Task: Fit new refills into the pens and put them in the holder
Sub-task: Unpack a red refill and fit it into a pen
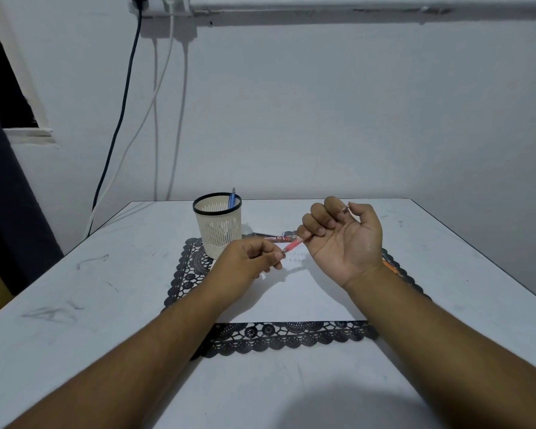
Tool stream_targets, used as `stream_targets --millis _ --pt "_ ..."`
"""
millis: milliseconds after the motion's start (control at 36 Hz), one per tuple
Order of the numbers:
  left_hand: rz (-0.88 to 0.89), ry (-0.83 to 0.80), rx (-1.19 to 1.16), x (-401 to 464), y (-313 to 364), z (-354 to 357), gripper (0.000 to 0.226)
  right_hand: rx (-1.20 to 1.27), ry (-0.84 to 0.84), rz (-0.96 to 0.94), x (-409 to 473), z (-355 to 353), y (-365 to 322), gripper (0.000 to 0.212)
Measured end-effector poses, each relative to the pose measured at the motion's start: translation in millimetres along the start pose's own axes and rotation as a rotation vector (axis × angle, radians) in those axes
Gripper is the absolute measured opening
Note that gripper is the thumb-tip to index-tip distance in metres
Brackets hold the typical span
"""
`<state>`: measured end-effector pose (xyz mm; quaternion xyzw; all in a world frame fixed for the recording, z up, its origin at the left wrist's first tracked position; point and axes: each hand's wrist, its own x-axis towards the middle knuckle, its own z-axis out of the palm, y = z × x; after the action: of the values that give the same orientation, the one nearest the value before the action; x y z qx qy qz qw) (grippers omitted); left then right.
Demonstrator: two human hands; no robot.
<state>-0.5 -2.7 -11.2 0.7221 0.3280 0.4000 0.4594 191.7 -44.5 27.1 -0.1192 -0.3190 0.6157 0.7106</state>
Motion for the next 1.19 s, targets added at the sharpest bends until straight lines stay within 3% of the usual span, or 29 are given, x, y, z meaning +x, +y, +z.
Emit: stream_targets --millis 1194 --pt "0.01 -0.01 0.009 0.1 0.2 -2.1 0.01 -0.026 -0.006 -0.004 -0.2 0.1 1.5 0.02"
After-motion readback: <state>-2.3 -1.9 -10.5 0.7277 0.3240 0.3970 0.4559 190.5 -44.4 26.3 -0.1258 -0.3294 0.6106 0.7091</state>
